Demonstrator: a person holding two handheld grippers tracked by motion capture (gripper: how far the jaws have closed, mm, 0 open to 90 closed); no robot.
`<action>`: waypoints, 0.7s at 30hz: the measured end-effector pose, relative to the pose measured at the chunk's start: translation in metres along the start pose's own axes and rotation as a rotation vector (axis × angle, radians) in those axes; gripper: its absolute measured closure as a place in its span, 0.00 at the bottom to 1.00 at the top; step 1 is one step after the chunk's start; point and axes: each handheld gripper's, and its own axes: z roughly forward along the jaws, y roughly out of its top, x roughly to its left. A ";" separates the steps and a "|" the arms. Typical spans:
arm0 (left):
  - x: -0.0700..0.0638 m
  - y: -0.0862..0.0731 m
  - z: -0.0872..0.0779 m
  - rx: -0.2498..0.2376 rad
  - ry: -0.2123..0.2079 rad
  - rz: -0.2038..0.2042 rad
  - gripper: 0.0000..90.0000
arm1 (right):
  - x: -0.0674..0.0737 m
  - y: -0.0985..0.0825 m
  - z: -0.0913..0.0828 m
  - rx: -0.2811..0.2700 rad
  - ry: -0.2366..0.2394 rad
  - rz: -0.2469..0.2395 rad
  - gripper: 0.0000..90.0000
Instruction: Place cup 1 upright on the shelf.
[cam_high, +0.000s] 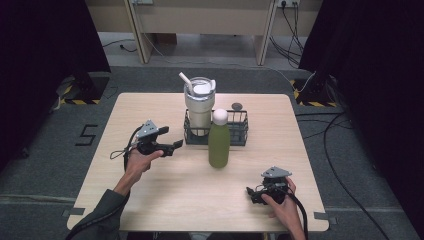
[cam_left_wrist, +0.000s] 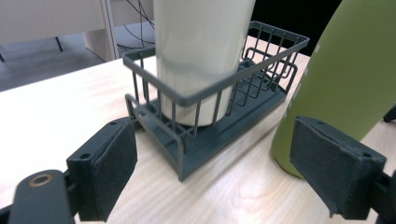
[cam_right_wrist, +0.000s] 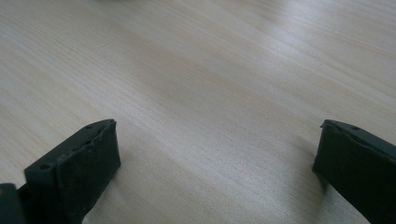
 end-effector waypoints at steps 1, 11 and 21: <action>0.000 -0.001 -0.002 -0.001 0.000 -0.001 0.16 | 0.000 0.000 0.000 -0.002 0.000 -0.005 0.00; -0.006 -0.022 -0.017 0.039 -0.004 0.012 0.16 | 0.000 0.000 0.000 -0.001 0.000 -0.004 0.00; -0.010 -0.050 -0.031 0.074 -0.007 -0.008 0.16 | 0.000 0.000 0.000 -0.001 0.000 -0.005 0.00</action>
